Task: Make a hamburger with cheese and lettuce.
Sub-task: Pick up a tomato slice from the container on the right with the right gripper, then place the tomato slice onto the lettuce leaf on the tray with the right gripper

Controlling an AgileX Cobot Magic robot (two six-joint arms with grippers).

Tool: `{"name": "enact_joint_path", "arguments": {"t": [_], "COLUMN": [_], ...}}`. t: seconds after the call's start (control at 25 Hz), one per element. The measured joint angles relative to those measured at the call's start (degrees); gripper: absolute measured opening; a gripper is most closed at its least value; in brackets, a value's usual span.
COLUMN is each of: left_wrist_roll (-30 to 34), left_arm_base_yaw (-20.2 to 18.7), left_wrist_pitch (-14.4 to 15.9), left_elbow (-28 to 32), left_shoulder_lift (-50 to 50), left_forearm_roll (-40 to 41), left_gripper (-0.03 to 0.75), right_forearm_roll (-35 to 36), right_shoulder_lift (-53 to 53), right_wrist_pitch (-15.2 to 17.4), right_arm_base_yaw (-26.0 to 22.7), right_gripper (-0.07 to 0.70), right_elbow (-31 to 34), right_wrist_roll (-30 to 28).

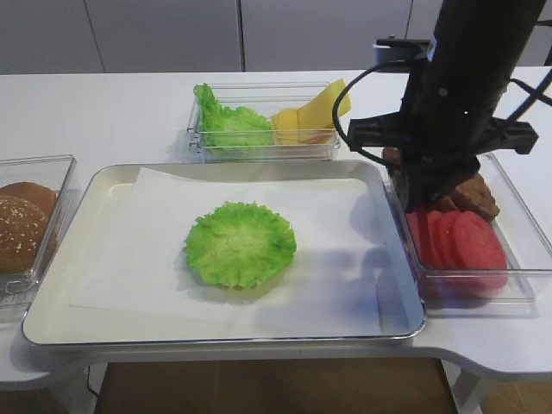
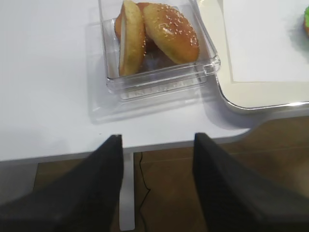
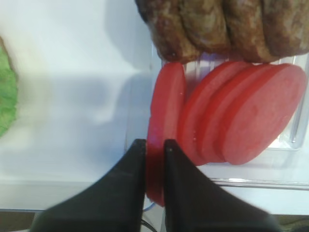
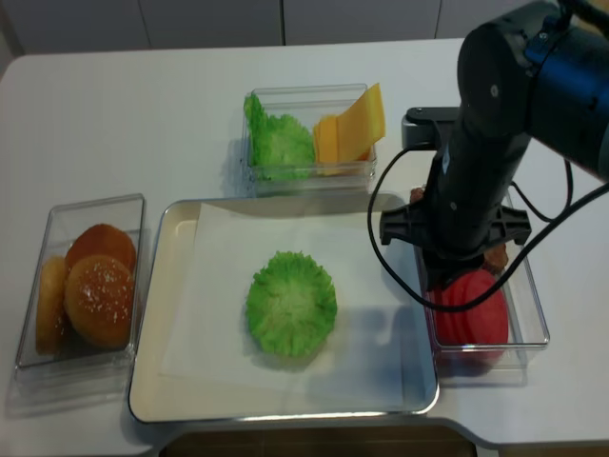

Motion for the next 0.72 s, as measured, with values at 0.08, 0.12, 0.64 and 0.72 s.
{"name": "enact_joint_path", "arguments": {"t": [0.08,0.12,0.64,0.72], "left_wrist_roll": [0.0,0.0,0.0,0.0], "left_arm_base_yaw": [0.0,0.0,0.0,0.0], "left_wrist_pitch": [0.0,0.0,0.0,0.0], "left_elbow": [0.0,0.0,0.0,0.0], "left_shoulder_lift": [0.0,0.0,0.0,0.0], "left_forearm_roll": [0.0,0.0,0.0,0.0], "left_gripper": [0.353,0.353,0.353,0.353], "right_forearm_roll": [-0.22,-0.33,1.47,1.68], "right_shoulder_lift": [0.0,0.0,-0.59,-1.36], "right_wrist_pitch": [0.12,0.21,-0.01,-0.01], "right_arm_base_yaw": [0.0,0.0,0.0,0.0], "right_gripper": [0.093,0.093,0.092,0.092], "right_elbow": [-0.98,-1.68,-5.11,-5.11], "right_wrist_roll": [-0.13,-0.13,-1.61,-1.7]}}
